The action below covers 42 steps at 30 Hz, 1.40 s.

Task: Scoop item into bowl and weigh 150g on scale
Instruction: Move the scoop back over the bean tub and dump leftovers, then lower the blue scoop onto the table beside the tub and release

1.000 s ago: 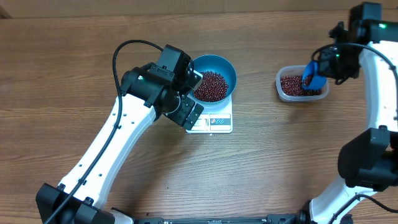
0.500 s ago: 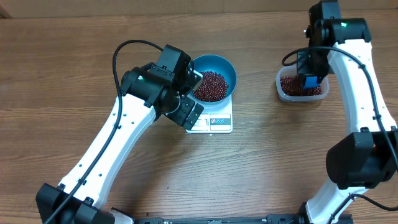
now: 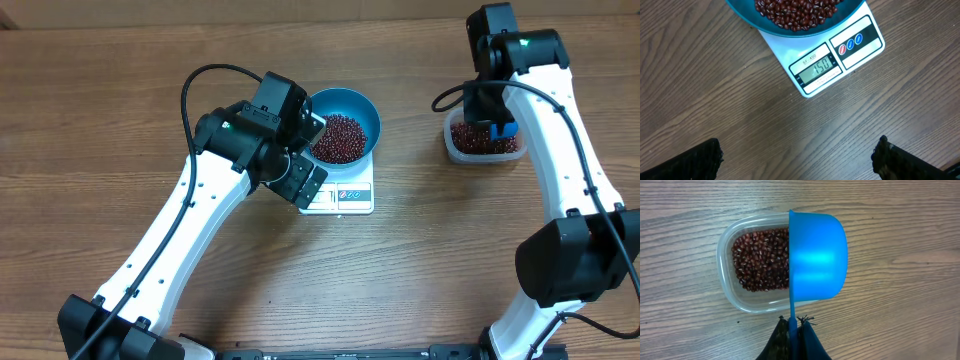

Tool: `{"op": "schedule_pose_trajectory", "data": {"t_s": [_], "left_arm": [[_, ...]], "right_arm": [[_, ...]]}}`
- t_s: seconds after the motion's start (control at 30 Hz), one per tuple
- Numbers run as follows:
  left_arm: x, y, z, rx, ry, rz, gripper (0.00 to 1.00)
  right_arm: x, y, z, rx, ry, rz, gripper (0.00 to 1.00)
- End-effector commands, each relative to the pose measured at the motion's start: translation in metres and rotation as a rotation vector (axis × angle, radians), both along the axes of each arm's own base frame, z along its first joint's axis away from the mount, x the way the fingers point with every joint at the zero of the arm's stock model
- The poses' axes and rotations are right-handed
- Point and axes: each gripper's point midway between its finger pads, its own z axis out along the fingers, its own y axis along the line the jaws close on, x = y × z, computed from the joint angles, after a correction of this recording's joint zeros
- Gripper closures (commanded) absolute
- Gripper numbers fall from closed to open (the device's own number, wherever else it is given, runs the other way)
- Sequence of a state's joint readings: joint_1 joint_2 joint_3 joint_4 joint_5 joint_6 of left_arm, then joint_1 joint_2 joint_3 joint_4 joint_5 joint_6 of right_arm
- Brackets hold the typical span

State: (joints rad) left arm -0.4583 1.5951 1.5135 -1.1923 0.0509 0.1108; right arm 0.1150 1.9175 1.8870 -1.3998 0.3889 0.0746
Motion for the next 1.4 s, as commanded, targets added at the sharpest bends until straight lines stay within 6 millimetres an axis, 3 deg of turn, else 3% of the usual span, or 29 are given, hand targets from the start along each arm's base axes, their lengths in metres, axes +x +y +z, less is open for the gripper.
{"op": "schedule_pose_trajectory", "data": {"t_s": [0.0, 0.27, 0.4, 0.57, 0.67, 0.7, 0.73, 0.77, 0.9, 1.17, 1.37], "left_arm": [[0.000, -0.002, 0.008, -0.012, -0.020, 0.000, 0.00], [0.000, -0.002, 0.008, -0.012, -0.019, 0.000, 0.00], [0.000, -0.002, 0.008, -0.012, -0.019, 0.000, 0.01], [0.000, -0.002, 0.008, -0.012, -0.019, 0.000, 0.00], [0.000, -0.002, 0.008, -0.012, -0.019, 0.000, 0.00], [0.000, -0.002, 0.008, -0.012, -0.020, 0.000, 0.00], [0.000, -0.002, 0.008, -0.012, -0.019, 0.000, 0.00], [0.000, -0.002, 0.008, -0.012, -0.020, 0.000, 0.01], [0.000, -0.002, 0.008, -0.012, -0.020, 0.000, 0.00], [0.000, -0.002, 0.008, -0.012, -0.019, 0.000, 0.00], [0.000, -0.002, 0.008, -0.012, -0.020, 0.000, 0.00]], "right_arm": [[0.002, -0.004, 0.029, -0.017, -0.086, -0.016, 0.96], [0.001, -0.004, 0.028, -0.011, -0.088, -0.036, 0.96], [-0.006, 0.024, 0.033, 0.181, -0.099, -0.018, 0.96], [-0.027, 0.054, 0.081, 0.419, -0.200, 0.067, 0.96], [-0.049, 0.076, 0.113, 0.549, -0.247, 0.193, 0.96], [-0.065, 0.090, 0.126, 0.625, -0.247, 0.281, 0.96], [-0.072, 0.093, 0.128, 0.643, -0.239, 0.304, 0.96], [-0.086, 0.089, 0.119, 0.643, -0.199, 0.292, 0.96], [-0.102, 0.084, 0.084, 0.700, -0.083, 0.230, 0.96], [-0.109, 0.090, 0.019, 0.924, 0.020, 0.154, 0.96], [-0.123, 0.068, -0.028, 0.896, 0.084, 0.053, 0.96]]}}
